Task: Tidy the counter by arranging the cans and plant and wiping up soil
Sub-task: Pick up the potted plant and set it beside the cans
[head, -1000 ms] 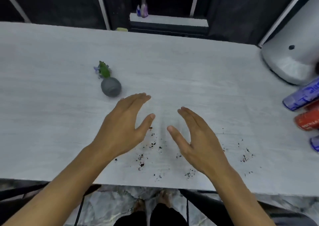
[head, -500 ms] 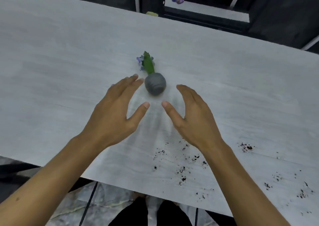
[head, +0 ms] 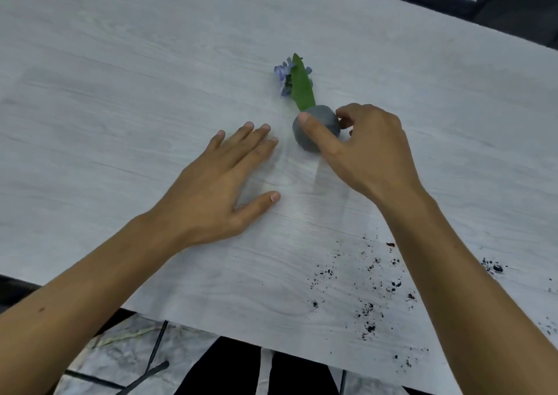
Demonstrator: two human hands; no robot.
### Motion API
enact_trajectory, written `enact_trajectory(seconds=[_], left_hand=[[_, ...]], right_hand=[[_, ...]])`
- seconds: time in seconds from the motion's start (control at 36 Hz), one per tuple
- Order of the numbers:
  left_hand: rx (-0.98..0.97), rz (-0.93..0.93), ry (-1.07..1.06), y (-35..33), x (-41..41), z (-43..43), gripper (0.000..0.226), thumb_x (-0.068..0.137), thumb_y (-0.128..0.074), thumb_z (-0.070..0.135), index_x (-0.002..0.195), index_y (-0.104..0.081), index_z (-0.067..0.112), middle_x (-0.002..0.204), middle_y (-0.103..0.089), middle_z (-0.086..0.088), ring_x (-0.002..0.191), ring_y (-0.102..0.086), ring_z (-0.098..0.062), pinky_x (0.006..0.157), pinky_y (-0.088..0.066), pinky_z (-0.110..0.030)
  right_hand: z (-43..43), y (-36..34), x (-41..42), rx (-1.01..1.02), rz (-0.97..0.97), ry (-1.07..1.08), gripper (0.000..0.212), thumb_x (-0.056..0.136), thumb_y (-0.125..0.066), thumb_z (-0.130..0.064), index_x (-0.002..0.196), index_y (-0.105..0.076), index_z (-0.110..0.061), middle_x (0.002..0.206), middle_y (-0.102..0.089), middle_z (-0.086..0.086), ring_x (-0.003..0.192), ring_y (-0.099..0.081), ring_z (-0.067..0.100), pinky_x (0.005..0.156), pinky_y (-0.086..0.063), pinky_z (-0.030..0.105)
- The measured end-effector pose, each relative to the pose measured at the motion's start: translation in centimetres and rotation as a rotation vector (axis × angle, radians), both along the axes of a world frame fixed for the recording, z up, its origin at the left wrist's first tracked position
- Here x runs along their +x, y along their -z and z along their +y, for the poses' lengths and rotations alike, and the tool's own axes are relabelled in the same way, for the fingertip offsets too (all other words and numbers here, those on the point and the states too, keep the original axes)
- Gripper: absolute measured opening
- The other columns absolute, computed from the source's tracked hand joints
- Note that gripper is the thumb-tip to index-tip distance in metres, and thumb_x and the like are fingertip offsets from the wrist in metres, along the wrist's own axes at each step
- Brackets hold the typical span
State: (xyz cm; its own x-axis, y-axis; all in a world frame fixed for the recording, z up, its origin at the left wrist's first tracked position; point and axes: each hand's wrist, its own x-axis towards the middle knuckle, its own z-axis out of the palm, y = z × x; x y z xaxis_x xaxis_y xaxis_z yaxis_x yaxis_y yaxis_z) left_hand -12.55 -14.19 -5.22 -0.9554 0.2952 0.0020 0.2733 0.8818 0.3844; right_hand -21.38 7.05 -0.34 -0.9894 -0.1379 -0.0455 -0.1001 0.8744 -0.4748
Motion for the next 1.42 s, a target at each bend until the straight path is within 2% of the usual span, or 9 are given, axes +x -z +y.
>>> enact_trajectory(seconds=[0.08, 0.19, 0.31, 0.56, 0.72, 0.83, 0.92, 1.14, 1.42], left_hand=[[-0.058, 0.022, 0.067, 0.8, -0.2, -0.5, 0.081, 0.103, -0.034, 0.062, 0.166, -0.013, 0.016, 0.174, -0.007, -0.002, 0.161, 0.000, -0.018, 0.130, -0.008, -0.047], [-0.103, 0.061, 0.119, 1.5, -0.3, -0.8, 0.082, 0.104, -0.031, 0.064, 0.166, -0.013, 0.012, 0.174, -0.009, -0.005, 0.161, -0.002, -0.021, 0.129, -0.012, -0.051], [-0.127, 0.068, 0.143, 1.7, -0.5, -0.9, 0.084, 0.104, -0.029, 0.065, 0.166, -0.010, 0.011, 0.175, -0.005, -0.004, 0.161, -0.001, -0.021, 0.128, -0.012, -0.051], [-0.133, 0.062, 0.162, 2.0, -0.5, -1.1, 0.084, 0.105, -0.027, 0.065, 0.166, -0.005, 0.012, 0.175, 0.001, -0.003, 0.161, 0.004, -0.019, 0.129, -0.011, -0.049], [-0.135, 0.050, 0.157, 1.9, -0.5, -1.0, 0.083, 0.105, -0.028, 0.065, 0.166, -0.007, 0.013, 0.175, -0.001, -0.002, 0.161, 0.003, -0.019, 0.128, -0.012, -0.050], [-0.122, 0.030, 0.149, 1.8, -0.4, -1.1, 0.082, 0.105, -0.030, 0.063, 0.166, -0.007, 0.014, 0.175, -0.001, -0.002, 0.161, 0.003, -0.017, 0.129, -0.011, -0.049], [-0.067, 0.017, 0.135, 1.5, -0.2, -1.0, 0.080, 0.105, -0.032, 0.061, 0.166, -0.012, 0.014, 0.175, -0.005, -0.002, 0.161, 0.000, -0.016, 0.129, -0.012, -0.048], [0.033, -0.010, 0.139, -0.5, -1.3, 1.5, 0.076, 0.104, -0.034, 0.060, 0.166, -0.018, 0.020, 0.174, -0.012, 0.004, 0.160, -0.006, -0.012, 0.129, -0.013, -0.045], [0.041, -0.034, 0.228, -2.2, -3.2, 9.6, 0.077, 0.099, -0.031, 0.067, 0.164, -0.021, 0.026, 0.173, -0.014, 0.009, 0.159, -0.007, -0.004, 0.129, 0.000, -0.028]], right_hand=[[-0.6, -0.3, -0.9, 0.030, 0.010, 0.043, 0.082, 0.080, -0.049, -0.089, 0.094, -0.072, -0.011, 0.089, -0.070, 0.001, 0.080, -0.064, 0.019, 0.072, -0.058, 0.041], [-1.4, -0.3, -1.9, 0.109, -0.055, 0.047, 0.083, 0.073, -0.049, -0.094, 0.081, -0.066, -0.013, 0.080, -0.065, 0.002, 0.075, -0.063, 0.021, 0.061, -0.051, 0.035], [-1.8, -0.2, -2.5, 0.105, -0.118, 0.049, 0.079, 0.070, -0.060, -0.089, 0.082, -0.063, -0.011, 0.086, -0.064, 0.008, 0.076, -0.062, 0.024, 0.057, -0.038, 0.030], [-1.7, -0.3, -2.6, -0.041, -0.171, 0.076, 0.069, 0.073, -0.077, -0.070, 0.083, -0.070, -0.002, 0.071, -0.058, 0.003, 0.057, -0.052, 0.014, 0.046, -0.035, 0.026], [-1.0, -0.3, -1.4, -0.195, -0.159, 0.098, 0.055, 0.073, -0.081, -0.060, 0.084, -0.076, -0.006, 0.084, -0.075, 0.010, 0.077, -0.069, 0.021, 0.057, -0.052, 0.035], [-0.4, 0.3, -0.4, -0.311, -0.171, 0.129, 0.038, 0.069, -0.087, -0.054, 0.086, -0.076, -0.021, 0.079, -0.072, -0.010, 0.075, -0.066, 0.000, 0.048, -0.045, 0.013], [0.7, 0.7, 0.5, -0.384, -0.148, 0.130, 0.047, 0.068, -0.089, -0.056, 0.100, -0.074, -0.025, 0.088, -0.072, -0.016, 0.075, -0.065, -0.009, 0.056, -0.045, 0.006], [5.4, 1.2, 3.8, -0.677, -0.048, 0.195, 0.056, 0.070, -0.095, -0.038, 0.117, -0.069, -0.021, 0.105, -0.075, -0.011, 0.095, -0.073, 0.000, 0.081, -0.061, 0.021], [15.6, 0.7, 8.1, -0.777, 0.080, 0.311, 0.052, 0.072, -0.094, -0.033, 0.117, -0.070, -0.027, 0.109, -0.075, -0.019, 0.104, -0.071, 0.000, 0.084, -0.056, 0.014]])
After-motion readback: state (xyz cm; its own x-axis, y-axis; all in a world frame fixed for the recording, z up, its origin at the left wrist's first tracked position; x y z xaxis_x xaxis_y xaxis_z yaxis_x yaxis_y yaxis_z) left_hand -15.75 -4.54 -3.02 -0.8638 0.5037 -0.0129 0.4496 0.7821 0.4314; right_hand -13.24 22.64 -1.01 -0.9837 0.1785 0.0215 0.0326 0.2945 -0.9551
